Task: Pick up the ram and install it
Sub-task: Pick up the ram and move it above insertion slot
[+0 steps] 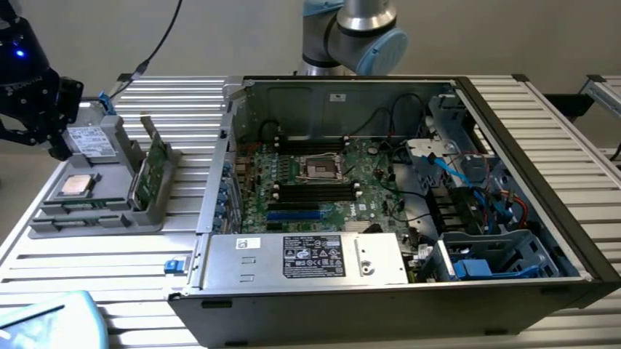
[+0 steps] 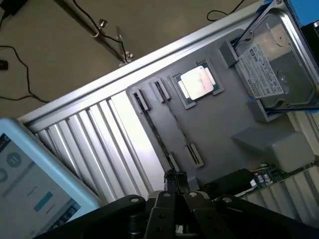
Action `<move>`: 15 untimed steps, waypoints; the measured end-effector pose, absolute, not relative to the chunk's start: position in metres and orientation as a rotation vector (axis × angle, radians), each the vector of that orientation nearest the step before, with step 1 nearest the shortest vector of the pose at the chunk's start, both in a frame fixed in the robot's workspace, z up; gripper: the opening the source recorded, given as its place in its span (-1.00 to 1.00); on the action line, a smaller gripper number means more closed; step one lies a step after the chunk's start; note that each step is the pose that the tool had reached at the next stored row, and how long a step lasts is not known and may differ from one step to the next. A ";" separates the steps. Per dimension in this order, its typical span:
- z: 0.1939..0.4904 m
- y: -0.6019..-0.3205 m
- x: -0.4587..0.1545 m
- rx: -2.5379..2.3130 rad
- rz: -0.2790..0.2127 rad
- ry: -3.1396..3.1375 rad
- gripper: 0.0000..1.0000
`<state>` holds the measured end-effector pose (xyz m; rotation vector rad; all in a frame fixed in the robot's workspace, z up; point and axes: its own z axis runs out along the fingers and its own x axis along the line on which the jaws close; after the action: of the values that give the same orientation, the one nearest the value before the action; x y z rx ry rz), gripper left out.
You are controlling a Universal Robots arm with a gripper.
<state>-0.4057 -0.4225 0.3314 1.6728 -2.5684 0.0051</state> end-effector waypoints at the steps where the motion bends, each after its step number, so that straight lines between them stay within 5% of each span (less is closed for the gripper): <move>1: 0.331 -0.422 -0.406 1.697 0.002 -2.555 -0.79; 15: 0.327 -0.422 -0.406 2.025 -0.063 -2.349 -0.79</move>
<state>-0.4059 -0.4225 0.3268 2.0251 -2.3487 -0.0634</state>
